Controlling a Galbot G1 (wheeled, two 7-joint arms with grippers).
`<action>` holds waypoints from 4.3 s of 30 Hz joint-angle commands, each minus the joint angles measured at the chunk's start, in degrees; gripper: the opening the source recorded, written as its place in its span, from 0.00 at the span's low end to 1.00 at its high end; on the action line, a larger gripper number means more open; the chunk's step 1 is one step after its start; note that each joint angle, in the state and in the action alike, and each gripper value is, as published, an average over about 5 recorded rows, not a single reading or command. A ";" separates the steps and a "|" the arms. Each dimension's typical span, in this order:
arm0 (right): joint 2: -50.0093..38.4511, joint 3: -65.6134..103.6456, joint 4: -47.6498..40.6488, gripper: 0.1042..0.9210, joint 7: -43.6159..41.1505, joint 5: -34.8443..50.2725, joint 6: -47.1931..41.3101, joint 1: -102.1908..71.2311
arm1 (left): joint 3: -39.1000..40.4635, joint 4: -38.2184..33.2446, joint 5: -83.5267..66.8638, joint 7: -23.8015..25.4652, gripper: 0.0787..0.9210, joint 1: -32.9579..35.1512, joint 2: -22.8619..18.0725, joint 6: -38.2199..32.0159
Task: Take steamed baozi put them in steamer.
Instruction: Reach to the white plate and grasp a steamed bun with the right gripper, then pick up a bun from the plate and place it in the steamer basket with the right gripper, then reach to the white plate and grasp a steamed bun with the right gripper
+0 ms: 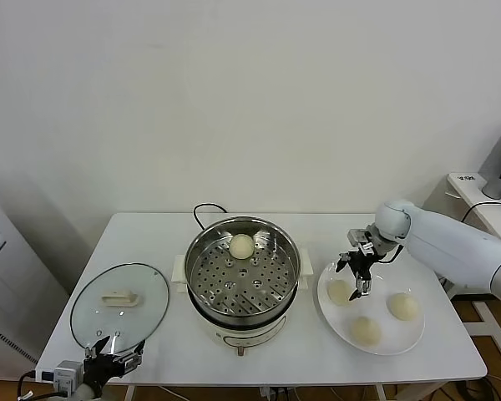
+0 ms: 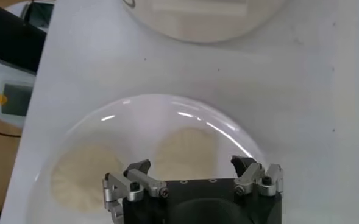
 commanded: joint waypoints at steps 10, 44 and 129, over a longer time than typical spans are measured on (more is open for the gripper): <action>0.49 3.20 -0.80 0.66 0.90 -2.41 -0.80 -3.46 | -0.11 0.13 0.23 -0.05 0.88 0.21 -0.09 0.07; 4.77 -25.52 15.69 0.42 -2.10 37.61 -12.91 45.60 | 0.12 -0.27 1.47 -0.33 0.88 0.05 -0.72 0.38; 0.58 -28.19 26.46 0.88 4.74 33.93 -21.30 43.22 | -0.57 -0.43 1.91 -0.66 0.88 1.30 -0.57 -0.45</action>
